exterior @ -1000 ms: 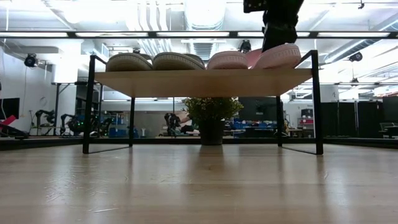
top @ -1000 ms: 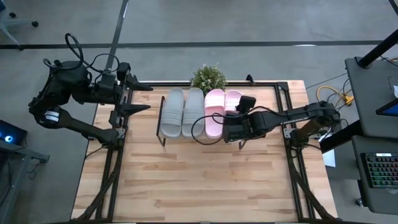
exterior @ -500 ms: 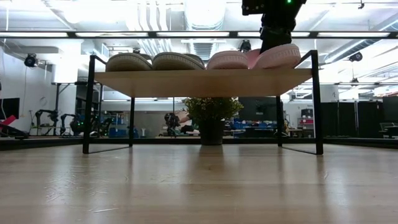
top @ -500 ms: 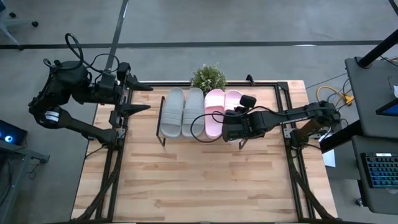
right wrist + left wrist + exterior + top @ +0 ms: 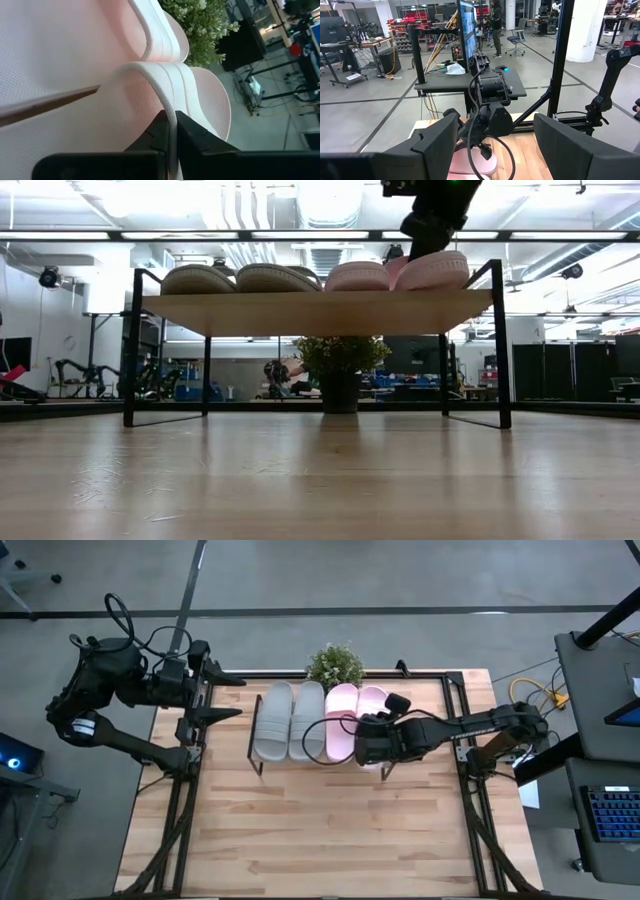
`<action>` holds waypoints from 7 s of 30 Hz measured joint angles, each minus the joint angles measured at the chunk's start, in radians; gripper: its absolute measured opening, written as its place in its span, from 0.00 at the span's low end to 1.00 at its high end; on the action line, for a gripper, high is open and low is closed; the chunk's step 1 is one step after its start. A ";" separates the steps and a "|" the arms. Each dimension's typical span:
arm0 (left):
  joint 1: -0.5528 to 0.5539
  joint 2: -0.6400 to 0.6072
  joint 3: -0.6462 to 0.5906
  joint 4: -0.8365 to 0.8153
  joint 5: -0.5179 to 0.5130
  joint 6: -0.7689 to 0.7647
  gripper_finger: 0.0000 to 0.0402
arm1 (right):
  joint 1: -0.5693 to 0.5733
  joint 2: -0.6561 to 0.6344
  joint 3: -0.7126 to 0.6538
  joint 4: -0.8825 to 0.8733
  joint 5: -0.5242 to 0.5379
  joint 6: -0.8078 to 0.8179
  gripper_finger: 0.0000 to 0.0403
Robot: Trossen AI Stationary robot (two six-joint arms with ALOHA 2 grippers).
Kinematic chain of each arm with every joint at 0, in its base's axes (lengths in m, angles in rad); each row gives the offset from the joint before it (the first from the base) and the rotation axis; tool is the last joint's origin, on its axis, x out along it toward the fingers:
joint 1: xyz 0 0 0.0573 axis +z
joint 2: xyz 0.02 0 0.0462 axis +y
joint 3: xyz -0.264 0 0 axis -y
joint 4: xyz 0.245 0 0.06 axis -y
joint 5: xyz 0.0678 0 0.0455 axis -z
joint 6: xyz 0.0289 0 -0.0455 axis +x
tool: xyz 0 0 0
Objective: Pick and place slides into the shelf
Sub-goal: Put the right pink slipper on the shelf, then return to Home Position
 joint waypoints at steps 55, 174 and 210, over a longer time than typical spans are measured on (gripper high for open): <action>0.000 0.066 0.000 0.037 0.000 -0.003 0.61 | -0.010 -0.375 -0.358 0.350 -0.163 0.059 0.02; 0.000 0.077 0.000 0.029 0.013 -0.052 0.61 | -0.029 -0.435 -0.109 -0.101 -0.200 0.018 0.60; -0.005 -0.268 -0.317 0.031 -0.316 0.055 0.00 | 0.249 -0.569 0.140 0.365 -0.197 -0.138 0.02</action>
